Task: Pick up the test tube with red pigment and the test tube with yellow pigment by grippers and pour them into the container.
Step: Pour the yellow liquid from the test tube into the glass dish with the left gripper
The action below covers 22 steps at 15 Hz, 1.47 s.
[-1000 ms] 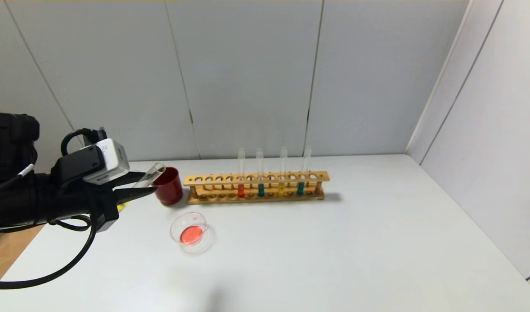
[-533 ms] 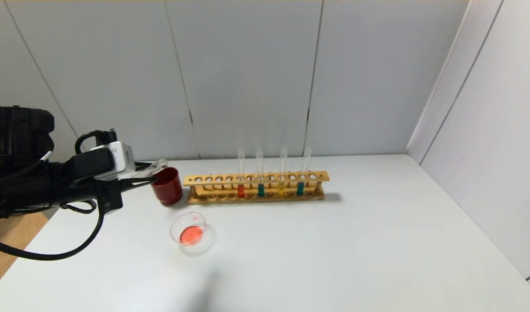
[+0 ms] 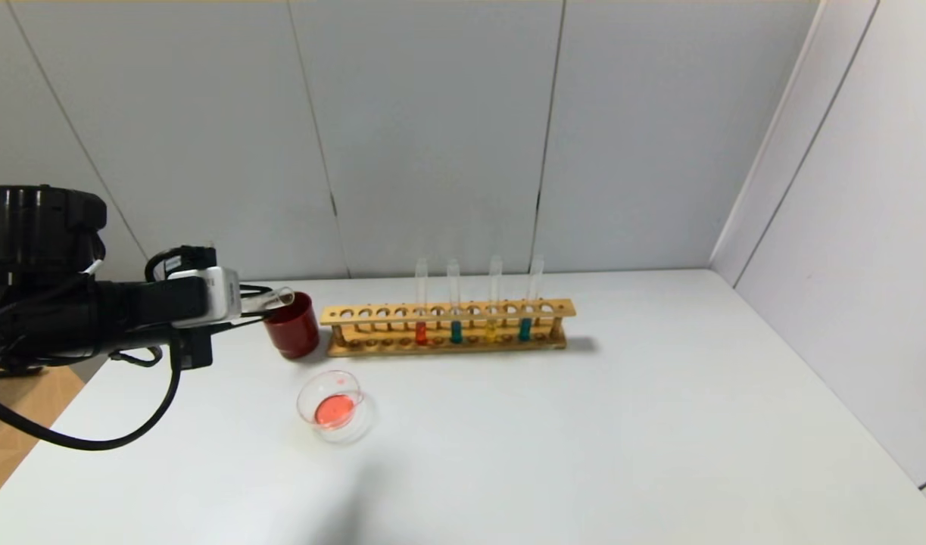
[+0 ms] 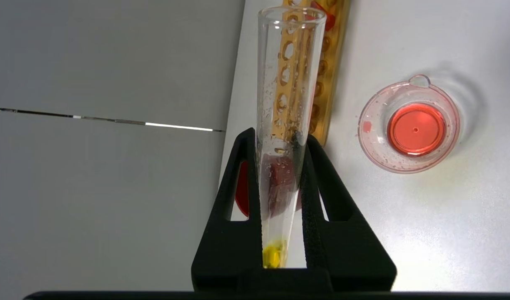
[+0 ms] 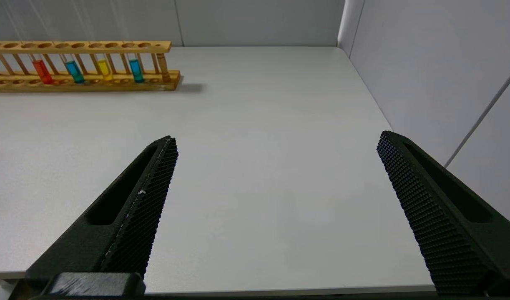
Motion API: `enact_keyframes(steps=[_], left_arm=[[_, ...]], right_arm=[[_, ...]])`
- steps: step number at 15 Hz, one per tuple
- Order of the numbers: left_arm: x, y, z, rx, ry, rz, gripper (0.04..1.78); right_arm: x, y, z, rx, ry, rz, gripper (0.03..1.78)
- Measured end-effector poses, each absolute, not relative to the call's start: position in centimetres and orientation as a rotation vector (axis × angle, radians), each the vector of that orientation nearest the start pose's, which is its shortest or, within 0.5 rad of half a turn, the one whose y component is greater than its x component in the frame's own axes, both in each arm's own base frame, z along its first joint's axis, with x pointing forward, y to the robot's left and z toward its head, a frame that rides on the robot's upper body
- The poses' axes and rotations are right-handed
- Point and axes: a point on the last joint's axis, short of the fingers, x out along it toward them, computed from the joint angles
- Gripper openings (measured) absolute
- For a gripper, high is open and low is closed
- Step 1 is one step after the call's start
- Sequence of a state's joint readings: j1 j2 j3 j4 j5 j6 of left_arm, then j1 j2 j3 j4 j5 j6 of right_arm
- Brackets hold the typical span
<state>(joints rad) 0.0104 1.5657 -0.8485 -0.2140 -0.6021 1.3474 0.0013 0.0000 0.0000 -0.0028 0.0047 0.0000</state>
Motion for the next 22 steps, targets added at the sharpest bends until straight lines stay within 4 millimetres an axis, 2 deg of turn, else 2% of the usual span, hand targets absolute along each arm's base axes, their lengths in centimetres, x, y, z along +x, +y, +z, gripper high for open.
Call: enact_keyframes(steps=[9,13,17,22], left_arm=[[28.0,-0.4,18.4,1.290,-0.023,-0.811,0.31],[29.2,0.2,18.0,1.371,-0.089,-0.780,0.31],[30.0,0.6,16.7,1.369,-0.089,-0.805,0.31],[30.4,0.7,16.2,1.430,-0.113,-0.823,0.31]], right_arm=[[-2.3,0.0,7.6,0.000,-0.003,0.006,1.75],[-2.3,0.0,7.6,0.000,-0.003,0.005,1.75],[-2.3,0.0,7.6,0.000,-0.003,0.006,1.75],[-2.3,0.0,7.6,0.000,-0.003,0.006,1.75]])
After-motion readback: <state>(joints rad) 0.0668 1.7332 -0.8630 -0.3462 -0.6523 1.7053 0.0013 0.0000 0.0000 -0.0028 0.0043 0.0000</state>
